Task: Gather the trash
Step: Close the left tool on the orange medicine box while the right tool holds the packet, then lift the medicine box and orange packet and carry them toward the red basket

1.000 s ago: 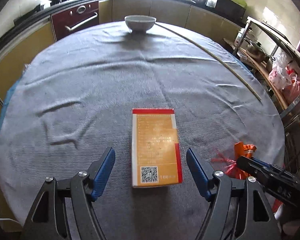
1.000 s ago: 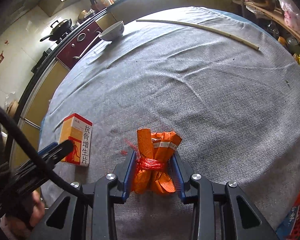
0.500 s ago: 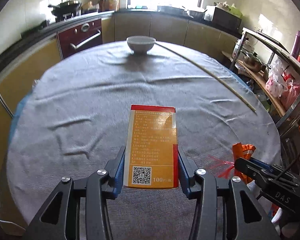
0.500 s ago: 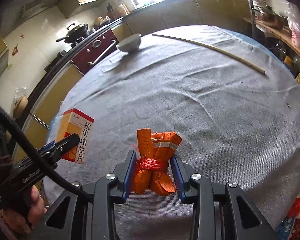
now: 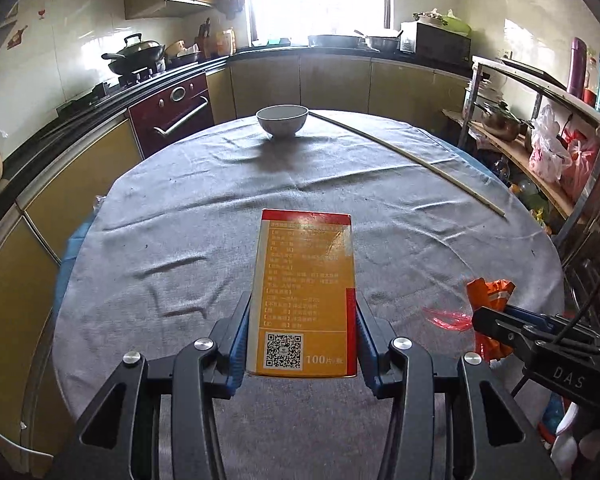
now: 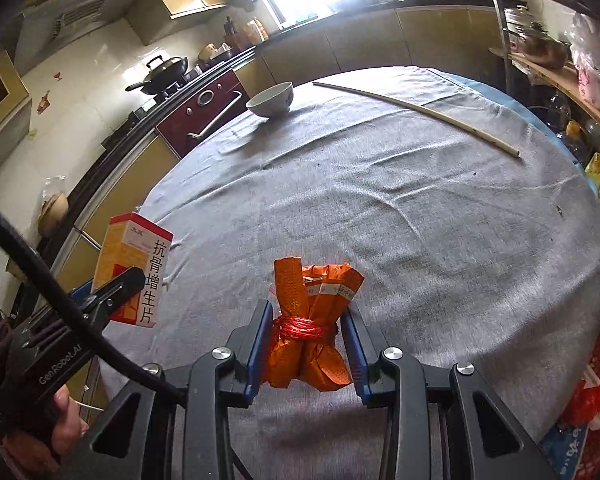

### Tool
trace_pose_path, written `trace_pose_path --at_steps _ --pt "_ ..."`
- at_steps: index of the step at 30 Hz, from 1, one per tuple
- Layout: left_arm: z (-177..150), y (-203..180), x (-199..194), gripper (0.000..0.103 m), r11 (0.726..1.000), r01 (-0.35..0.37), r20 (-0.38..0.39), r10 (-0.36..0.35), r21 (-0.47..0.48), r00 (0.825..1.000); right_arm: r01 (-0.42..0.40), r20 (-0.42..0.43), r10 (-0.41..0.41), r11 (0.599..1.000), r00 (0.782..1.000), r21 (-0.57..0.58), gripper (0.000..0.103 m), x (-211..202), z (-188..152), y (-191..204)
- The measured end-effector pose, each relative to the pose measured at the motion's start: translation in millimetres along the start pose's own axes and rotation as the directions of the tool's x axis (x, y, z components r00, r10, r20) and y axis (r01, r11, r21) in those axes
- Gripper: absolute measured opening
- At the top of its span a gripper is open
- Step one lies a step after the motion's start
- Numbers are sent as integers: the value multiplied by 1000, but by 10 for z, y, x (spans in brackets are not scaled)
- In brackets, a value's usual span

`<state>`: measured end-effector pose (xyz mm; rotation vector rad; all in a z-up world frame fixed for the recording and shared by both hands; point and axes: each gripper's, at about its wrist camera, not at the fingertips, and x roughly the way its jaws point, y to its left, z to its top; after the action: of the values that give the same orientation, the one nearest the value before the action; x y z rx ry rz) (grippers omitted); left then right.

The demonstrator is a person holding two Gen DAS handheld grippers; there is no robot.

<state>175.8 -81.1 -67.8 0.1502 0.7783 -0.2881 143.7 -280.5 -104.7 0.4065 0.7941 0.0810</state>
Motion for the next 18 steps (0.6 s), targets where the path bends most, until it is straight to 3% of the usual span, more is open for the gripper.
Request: trace_pose_path --at_steps 18 --pt "-119 -61 -54 48 1000 -15 -7 15 20 1000 -38 21 38 999 999 -2 38 -164 -114 -40"
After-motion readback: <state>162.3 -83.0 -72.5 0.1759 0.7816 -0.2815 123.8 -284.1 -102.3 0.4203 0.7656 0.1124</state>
